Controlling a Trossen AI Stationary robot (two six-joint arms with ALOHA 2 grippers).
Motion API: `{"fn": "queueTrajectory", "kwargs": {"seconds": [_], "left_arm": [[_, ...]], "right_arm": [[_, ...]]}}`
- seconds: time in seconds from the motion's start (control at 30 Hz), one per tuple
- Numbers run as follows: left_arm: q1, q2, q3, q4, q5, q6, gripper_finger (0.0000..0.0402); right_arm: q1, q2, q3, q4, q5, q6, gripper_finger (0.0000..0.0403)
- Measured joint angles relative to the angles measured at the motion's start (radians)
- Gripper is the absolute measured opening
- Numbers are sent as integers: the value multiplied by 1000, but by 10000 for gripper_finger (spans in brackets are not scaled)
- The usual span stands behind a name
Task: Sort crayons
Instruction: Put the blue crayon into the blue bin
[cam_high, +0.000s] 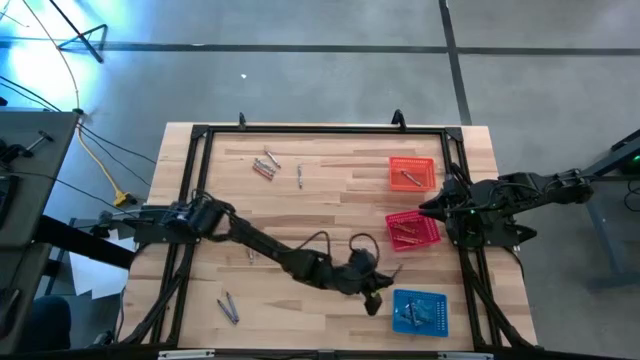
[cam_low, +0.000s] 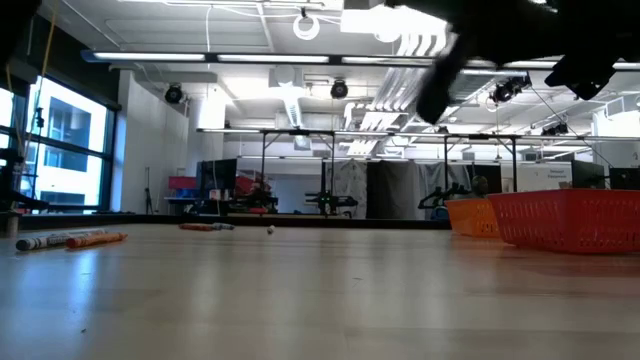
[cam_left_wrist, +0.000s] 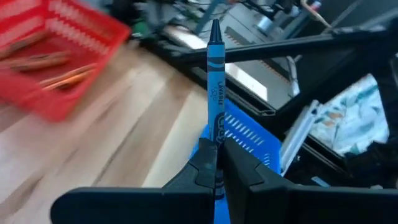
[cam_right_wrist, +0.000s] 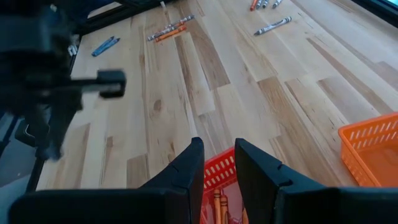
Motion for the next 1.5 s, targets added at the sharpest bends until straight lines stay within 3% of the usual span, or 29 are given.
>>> {"fn": "queueTrajectory", "kwargs": {"seconds": [0.17, 0.3, 0.5, 0.77, 1.0, 1.4, 1.5], "left_arm": [[0, 130, 206, -2, 81, 88, 0], [-3, 233, 350, -3, 148, 65, 0], [-33, 334, 505, -84, 164, 48, 0], [-53, 348, 518, -217, 72, 27, 2], [-54, 348, 519, -239, 30, 35, 26], [-55, 348, 518, -219, 36, 47, 90], [-54, 347, 518, -203, 87, 47, 100]], "right_arm": [[0, 0, 0, -1, 0, 0, 84], [0, 0, 0, -1, 0, 0, 84], [0, 0, 0, -6, 0, 0, 84], [0, 0, 0, -17, 0, 0, 84], [0, 0, 0, -24, 0, 0, 84], [0, 0, 0, -27, 0, 0, 84], [0, 0, 0, -28, 0, 0, 84]]}}
